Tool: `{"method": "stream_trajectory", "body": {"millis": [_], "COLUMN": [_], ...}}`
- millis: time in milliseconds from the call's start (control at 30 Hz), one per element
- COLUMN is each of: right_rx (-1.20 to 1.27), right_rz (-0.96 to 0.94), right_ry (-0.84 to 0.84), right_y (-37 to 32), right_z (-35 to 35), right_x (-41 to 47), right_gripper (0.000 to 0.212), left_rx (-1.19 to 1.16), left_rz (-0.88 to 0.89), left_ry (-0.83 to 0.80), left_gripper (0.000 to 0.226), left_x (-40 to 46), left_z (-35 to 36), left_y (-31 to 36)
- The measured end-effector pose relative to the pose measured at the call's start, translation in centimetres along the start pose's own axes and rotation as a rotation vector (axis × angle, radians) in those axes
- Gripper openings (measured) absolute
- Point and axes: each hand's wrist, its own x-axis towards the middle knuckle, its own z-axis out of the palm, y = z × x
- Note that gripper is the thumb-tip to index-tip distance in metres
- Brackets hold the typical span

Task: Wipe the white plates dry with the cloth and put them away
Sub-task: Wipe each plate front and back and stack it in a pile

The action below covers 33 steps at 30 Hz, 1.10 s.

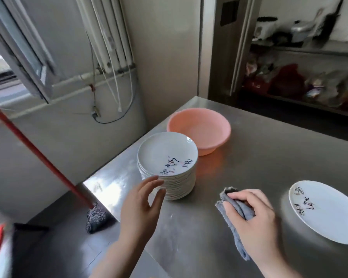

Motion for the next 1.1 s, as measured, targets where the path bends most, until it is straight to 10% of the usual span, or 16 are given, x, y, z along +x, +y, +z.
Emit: {"method": "stream_trajectory", "body": {"millis": [367,1100], "right_rx": [-0.023,-0.091], "right_rz": [0.030,0.029], "right_ry": [0.207,0.268], "right_y": [-6.8,-7.1], "right_z": [10.9,10.1], "right_x": [4.9,4.5], "right_gripper": [0.023,0.038], "left_rx": [0.108,-0.225], "left_rz": [0.041,-0.268], "left_ry": [-0.193,-0.200], "left_gripper": [0.026,0.025], "left_x": [15.2,16.9], "left_z": [-1.3,0.6], "left_y": [-8.0,-6.9]}}
